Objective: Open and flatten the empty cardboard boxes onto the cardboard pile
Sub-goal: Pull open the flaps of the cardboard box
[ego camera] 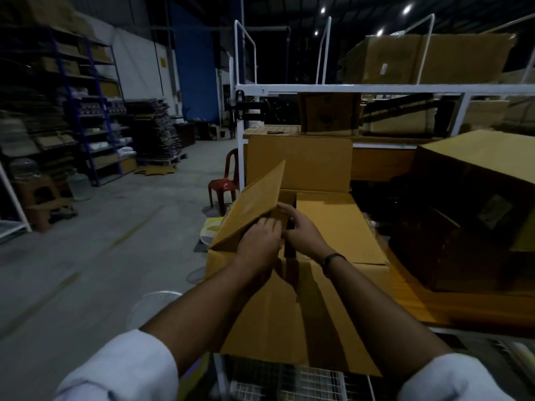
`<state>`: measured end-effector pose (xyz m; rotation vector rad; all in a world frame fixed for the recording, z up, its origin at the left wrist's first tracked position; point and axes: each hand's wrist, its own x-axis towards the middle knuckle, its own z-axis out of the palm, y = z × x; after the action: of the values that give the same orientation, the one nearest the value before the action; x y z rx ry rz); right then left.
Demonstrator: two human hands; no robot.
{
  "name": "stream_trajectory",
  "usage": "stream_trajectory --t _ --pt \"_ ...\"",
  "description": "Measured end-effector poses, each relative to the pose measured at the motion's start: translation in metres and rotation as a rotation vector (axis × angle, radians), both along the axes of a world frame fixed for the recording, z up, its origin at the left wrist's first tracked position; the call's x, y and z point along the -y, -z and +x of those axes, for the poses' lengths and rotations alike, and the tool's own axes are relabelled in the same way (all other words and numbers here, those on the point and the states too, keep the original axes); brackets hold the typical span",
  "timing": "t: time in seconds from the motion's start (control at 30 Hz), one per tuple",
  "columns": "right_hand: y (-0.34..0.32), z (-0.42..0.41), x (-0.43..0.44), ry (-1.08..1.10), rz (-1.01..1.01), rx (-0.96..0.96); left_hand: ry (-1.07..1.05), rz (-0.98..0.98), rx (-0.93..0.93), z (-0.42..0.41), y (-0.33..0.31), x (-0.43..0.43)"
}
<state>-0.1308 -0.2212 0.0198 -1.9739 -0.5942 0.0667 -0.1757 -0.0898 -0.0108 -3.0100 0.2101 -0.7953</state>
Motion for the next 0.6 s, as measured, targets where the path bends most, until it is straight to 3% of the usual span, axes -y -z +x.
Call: stream_trajectory --t 0.23,0.43,0.6 --pt "-0.022 0.006 -0.060 -0.077 -0.060 0.154 -0.111 0.157 -0.122 0.038 -0.015 -0.067" --pt "-0.014 0.018 -0.132 -0.011 -0.095 0.149 -0.222 0.322 -0.133 0.054 -0.016 -0.130" --pt "0.012 0.034 -0.183 -0.016 -0.316 0.114 -0.294 0.260 -0.351 0.058 -0.004 -0.179"
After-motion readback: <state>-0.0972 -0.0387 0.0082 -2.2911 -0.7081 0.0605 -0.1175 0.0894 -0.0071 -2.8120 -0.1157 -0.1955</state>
